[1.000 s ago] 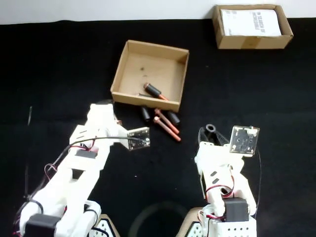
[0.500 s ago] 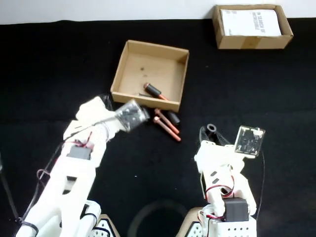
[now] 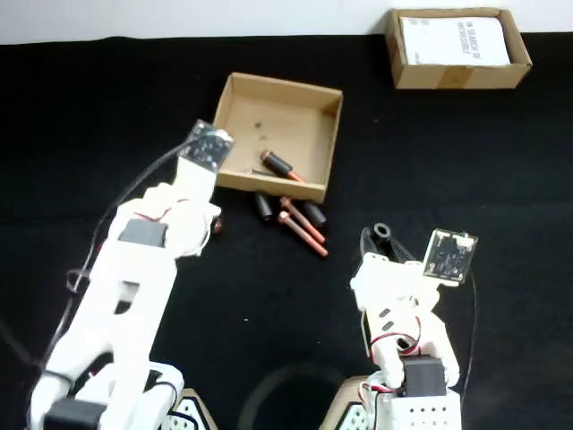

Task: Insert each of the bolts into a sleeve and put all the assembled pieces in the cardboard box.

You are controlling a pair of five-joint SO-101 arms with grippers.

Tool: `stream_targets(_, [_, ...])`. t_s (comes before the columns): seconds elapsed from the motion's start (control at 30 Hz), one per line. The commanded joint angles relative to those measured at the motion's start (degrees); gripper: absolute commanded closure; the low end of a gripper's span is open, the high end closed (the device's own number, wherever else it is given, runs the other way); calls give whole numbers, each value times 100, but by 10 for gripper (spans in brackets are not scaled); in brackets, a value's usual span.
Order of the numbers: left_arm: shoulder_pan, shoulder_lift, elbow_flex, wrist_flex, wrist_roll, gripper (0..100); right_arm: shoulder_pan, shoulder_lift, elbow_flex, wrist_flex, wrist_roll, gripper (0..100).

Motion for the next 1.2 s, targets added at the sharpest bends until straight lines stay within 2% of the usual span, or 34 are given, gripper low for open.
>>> stream_targets(0.0, [101, 699, -444, 9, 369, 934, 48, -40, 4, -163, -70, 992])
stream_targets(0.33, [-66, 3873, -2536, 35, 448, 945, 57, -40, 13, -119, -70, 992])
stream_targets(0.4, [-136, 4163, -2976, 167, 448, 990, 66, -40, 22, -110, -70, 992])
stream_targets(0.6, [-110, 4690, -3820, 1301, 448, 991, 303, -40, 22, -110, -70, 992])
stream_targets(0.93, [391, 5147, -4910, 1873, 396, 991, 356, -40, 251, -145, -79, 992])
stream_targets(1.17, [505, 5191, -6255, 3393, -1609, 991, 356, -40, 259, -145, -79, 992])
